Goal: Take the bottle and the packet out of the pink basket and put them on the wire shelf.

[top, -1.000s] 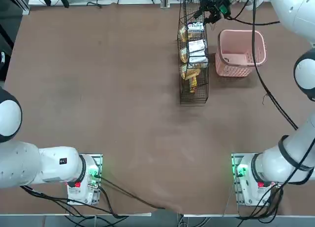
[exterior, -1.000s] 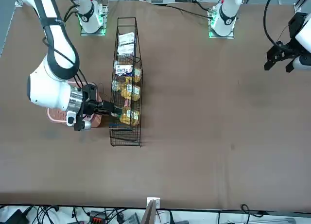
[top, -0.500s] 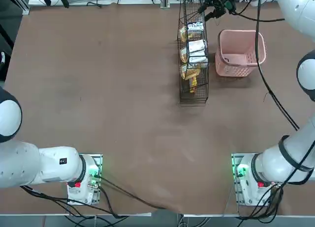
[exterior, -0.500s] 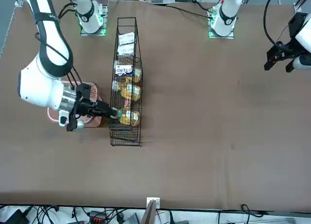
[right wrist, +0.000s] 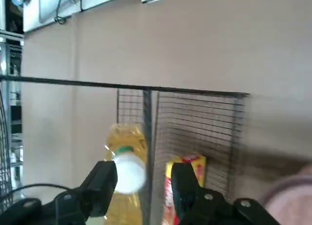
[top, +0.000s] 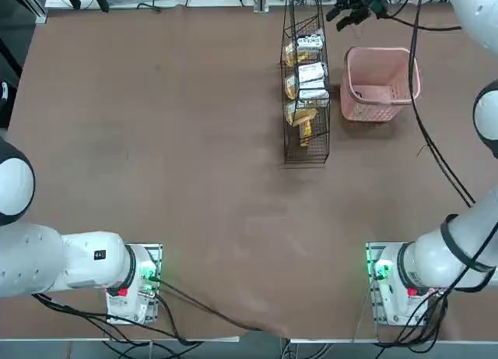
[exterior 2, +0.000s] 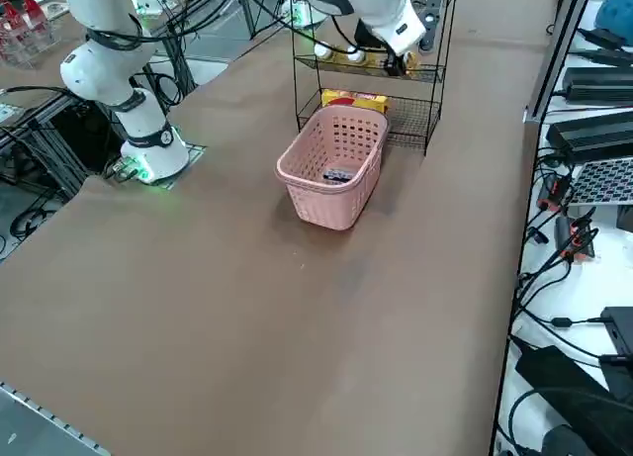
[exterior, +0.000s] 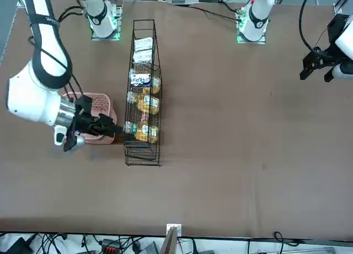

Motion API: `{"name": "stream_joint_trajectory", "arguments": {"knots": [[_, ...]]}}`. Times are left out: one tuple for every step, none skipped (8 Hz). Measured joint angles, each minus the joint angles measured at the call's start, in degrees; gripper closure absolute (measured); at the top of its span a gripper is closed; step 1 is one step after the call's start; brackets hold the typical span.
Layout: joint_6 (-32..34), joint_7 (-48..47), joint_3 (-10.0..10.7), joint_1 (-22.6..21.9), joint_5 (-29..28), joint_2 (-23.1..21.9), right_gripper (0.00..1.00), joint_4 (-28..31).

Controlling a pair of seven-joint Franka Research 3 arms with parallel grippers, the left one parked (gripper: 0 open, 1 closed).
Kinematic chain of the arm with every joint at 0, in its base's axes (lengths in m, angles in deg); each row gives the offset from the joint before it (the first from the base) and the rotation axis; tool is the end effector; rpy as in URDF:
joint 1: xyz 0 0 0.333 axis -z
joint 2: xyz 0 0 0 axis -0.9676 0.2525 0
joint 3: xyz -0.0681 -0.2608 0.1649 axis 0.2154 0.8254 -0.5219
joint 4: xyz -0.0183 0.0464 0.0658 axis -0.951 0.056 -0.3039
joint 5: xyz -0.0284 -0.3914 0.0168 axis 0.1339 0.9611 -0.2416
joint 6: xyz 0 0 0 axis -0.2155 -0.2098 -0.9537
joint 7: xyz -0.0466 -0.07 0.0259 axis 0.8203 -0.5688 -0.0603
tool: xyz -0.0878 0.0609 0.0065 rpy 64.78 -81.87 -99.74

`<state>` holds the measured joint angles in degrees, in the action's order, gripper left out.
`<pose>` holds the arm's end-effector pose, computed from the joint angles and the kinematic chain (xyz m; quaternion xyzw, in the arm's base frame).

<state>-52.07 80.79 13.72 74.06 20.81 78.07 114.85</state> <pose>0.6498 0.1245 0.4197 -0.9438 -0.0387 -0.0288 0.3269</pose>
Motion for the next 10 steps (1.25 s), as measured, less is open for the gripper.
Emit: {"name": "stream_joint_trajectory", "arguments": {"knots": [[2.3,0.3,1.4,0.1,2.6,-1.6,0.28,-0.2],[5.1,0.4,2.9,0.2,6.7,-3.4,0.12,-0.3],[7.9,0.5,4.4,0.3,11.7,-5.1,0.00,-0.3],[10.3,0.5,5.8,0.4,15.6,-6.2,0.00,-0.3],[12.0,0.5,7.3,0.5,18.2,-7.0,0.00,-0.2],[12.9,0.3,8.6,0.6,20.6,-7.8,0.00,-0.2],[13.4,-1.1,9.1,0.7,23.9,-8.8,0.00,-0.2],[14.0,-4.0,9.1,0.7,28.0,-9.9,0.00,-0.2],[15.1,-6.6,9.1,0.6,31.4,-11.0,0.00,-0.2],[15.7,-7.8,9.1,0.7,34.1,-11.8,0.00,-0.2]]}}
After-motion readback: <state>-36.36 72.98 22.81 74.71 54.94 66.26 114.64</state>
